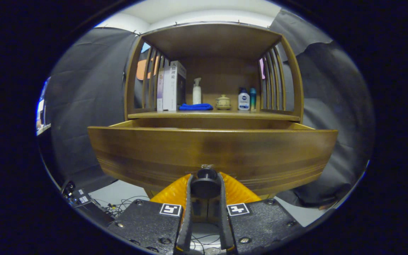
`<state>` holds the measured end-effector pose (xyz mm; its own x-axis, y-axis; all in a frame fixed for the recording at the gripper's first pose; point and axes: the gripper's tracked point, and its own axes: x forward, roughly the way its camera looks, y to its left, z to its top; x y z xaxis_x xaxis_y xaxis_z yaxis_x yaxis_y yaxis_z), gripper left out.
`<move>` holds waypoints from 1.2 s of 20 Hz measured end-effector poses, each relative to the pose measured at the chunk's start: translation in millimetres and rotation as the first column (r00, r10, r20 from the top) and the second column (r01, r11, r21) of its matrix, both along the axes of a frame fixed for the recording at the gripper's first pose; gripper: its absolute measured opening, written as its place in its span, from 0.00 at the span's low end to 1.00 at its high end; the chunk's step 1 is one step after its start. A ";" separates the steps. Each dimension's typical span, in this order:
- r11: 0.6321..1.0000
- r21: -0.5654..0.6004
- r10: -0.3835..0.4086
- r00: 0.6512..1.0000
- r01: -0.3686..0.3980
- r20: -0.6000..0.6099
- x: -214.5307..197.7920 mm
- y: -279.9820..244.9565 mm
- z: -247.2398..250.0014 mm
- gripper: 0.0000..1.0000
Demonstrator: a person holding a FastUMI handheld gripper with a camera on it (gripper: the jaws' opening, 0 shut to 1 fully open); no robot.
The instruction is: Pull open the drawer, take out the items inside it, and place them on the countertop above the cabinet.
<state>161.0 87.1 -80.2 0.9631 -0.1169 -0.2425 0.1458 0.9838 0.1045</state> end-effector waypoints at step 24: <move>0.975 0.219 0.162 0.779 -0.032 -0.606 103.7 -22.7 48.2 0.84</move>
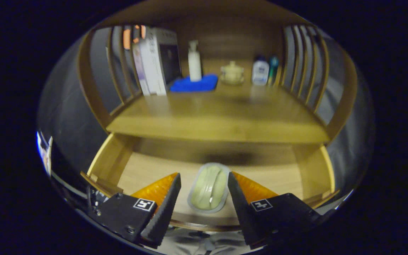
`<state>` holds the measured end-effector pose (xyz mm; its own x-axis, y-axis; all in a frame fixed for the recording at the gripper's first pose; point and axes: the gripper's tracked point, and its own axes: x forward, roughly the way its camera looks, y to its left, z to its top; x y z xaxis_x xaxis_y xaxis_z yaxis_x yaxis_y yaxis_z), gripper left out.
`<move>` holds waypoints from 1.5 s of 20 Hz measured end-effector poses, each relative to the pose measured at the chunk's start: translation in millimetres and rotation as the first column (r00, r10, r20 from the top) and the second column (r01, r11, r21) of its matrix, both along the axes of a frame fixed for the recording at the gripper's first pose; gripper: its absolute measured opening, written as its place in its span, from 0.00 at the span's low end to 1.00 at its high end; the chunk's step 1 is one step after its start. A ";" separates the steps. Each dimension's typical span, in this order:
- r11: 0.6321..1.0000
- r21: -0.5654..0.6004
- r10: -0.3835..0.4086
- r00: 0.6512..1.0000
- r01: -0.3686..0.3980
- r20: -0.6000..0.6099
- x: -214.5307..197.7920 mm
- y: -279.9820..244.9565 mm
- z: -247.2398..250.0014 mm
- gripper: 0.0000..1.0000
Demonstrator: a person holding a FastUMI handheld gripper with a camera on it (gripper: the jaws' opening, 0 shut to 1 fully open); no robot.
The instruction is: Pull open the drawer, take out the items inside it, and place them on the countertop above the cabinet.
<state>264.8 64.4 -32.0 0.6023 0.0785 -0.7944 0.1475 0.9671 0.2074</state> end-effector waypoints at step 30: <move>0.996 0.058 0.067 0.992 -0.061 -0.110 11.8 -3.3 28.5 0.19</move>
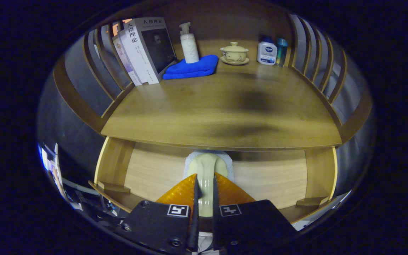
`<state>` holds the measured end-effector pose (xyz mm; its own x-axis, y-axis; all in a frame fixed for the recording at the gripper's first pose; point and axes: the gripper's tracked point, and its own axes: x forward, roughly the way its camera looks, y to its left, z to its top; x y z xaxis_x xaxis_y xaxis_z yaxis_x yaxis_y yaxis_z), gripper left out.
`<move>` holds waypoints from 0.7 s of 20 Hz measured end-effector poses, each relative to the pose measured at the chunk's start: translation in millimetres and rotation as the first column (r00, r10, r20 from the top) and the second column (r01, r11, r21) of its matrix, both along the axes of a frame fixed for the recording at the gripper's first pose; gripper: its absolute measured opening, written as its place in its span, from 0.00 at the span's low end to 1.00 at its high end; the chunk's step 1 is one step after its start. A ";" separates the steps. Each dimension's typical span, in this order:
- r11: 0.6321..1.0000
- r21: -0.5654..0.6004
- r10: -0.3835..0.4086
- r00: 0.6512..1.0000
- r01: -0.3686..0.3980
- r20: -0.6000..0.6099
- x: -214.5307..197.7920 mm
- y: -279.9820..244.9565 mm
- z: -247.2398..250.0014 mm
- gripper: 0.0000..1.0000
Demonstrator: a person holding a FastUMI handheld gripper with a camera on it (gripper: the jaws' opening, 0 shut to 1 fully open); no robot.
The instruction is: Pull open the drawer, take out the items inside it, and place them on the countertop above the cabinet.
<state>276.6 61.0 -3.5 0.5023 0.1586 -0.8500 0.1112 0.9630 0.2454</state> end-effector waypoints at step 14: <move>0.997 0.036 0.072 0.997 -0.071 -0.004 -20.4 -9.2 53.4 0.18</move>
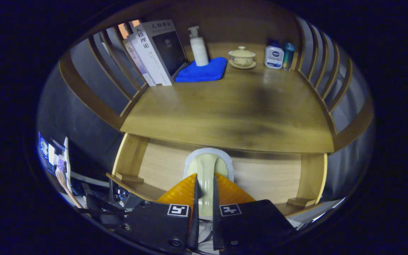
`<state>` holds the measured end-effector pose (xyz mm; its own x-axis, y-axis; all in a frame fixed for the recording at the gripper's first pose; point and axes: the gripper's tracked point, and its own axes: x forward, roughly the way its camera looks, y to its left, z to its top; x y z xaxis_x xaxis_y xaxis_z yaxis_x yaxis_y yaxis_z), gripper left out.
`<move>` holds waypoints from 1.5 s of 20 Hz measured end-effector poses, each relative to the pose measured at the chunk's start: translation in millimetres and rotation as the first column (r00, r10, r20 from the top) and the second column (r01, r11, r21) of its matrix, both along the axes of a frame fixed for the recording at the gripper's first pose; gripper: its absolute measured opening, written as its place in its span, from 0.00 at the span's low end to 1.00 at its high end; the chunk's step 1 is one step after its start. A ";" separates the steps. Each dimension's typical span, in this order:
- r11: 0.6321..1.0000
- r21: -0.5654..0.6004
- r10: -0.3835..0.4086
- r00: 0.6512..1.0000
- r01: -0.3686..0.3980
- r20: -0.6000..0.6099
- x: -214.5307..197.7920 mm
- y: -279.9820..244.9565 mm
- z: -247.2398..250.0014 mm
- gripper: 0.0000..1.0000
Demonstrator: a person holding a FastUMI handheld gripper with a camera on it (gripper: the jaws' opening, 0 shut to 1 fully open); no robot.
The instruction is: Pull open the drawer, take out the items inside it, and place them on the countertop above the cabinet.
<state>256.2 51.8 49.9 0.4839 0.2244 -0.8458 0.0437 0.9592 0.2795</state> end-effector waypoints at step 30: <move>0.966 -0.033 -0.250 0.960 0.256 0.124 147.8 -33.5 10.0 0.19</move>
<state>403.9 18.3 59.9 0.6164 0.0415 -0.7864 0.2567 0.9335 0.2505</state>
